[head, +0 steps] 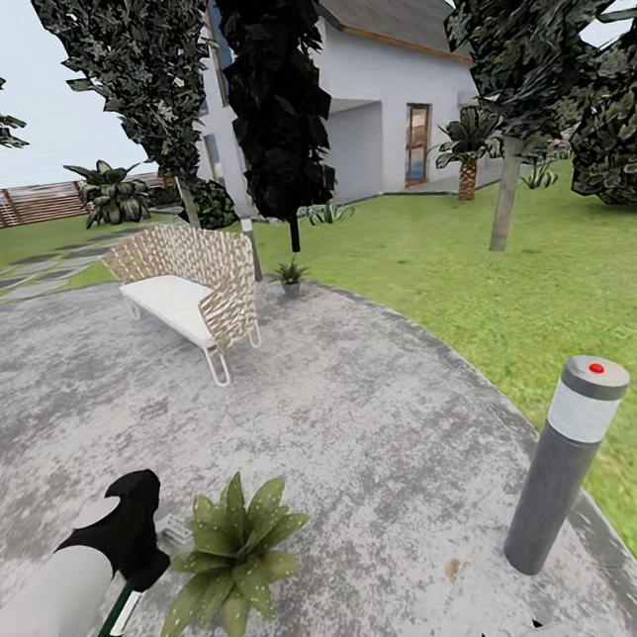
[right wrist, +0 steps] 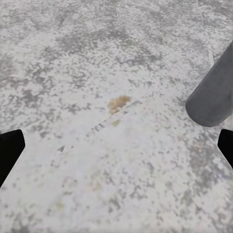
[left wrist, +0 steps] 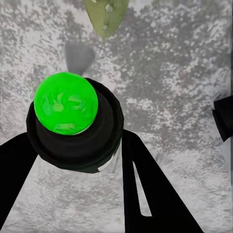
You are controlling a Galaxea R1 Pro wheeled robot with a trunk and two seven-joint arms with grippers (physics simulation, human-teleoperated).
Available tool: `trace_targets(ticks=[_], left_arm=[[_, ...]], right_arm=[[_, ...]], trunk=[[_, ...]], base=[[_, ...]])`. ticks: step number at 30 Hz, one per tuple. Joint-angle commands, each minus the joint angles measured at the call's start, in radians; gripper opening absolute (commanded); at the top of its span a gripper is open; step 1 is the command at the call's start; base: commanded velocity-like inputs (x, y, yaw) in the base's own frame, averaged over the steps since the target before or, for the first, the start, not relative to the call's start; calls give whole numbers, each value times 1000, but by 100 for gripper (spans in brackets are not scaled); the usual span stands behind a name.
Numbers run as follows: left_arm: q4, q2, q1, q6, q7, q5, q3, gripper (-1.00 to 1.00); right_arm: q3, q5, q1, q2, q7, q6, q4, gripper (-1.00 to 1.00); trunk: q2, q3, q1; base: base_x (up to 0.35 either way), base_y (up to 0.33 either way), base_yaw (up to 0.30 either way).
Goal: Pick up the pesticide atomizer in the garden and spray insectifuge to fully cover both potted plants in the garden.
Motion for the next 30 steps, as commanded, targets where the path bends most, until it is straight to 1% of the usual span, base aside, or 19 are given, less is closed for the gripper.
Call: trace_targets(ticks=[1,4,6,8,12,15,18,22,24,26,28,29,30], left_arm=[[-2,-1,-2,7,-11,-7,-5,-100],[-4,-21,-13,7,-12,-7,-4,-100],[-6,-25,-18,6,-12,-7,-4,-100],[-5,-24,-18,6,-12,-8,-5,-100],[-6,-8,-7,4,-5,-11,-4,-100],[-6,-2,-2,4,-1,-11,-4,-100],[-14,-3,-3,4,1,-10,0,-100],[-21,-15,-10,6,4,-3,4,-100],[-50,-16,-14,7,4,4,8,-100],[-101,-15,-14,7,3,22,28,-100],[-120,-16,-13,6,3,48,49,-100],[-128,-15,-12,5,3,80,69,-100],[-131,-15,-12,5,3,98,78,-100]], right_arm=[[-8,10,-1,0,-1,-3,1,100],[-8,10,-1,0,-1,-3,1,100],[-8,10,-1,0,-1,-3,1,100],[-8,10,-1,0,-1,-3,1,100],[-8,10,-1,0,-1,-3,1,100],[-8,10,-1,0,-1,-3,1,100],[-8,10,-1,0,-1,-3,1,100],[-8,10,-1,0,-1,-3,1,100],[-8,10,-1,0,-1,-3,1,100],[-8,10,-1,0,-1,-3,1,100],[-8,10,-1,0,-1,-3,1,100],[-8,10,-1,0,-1,-3,1,100],[-8,10,-1,0,-1,-3,1,100]], trunk=[[0,-1,0],[0,-1,0],[0,-1,0],[0,-1,0],[0,-1,0],[0,-1,0],[0,-1,0],[0,-1,0],[0,-1,0],[0,-1,0],[0,-1,0],[0,-1,0],[0,-1,0]], base=[[0,0,0],[0,0,0],[0,0,0],[0,0,0],[0,0,0],[0,0,0],[-35,0,0],[-283,0,0],[-329,0,0],[-335,0,0],[-336,0,0],[-336,0,0],[-336,0,0]])
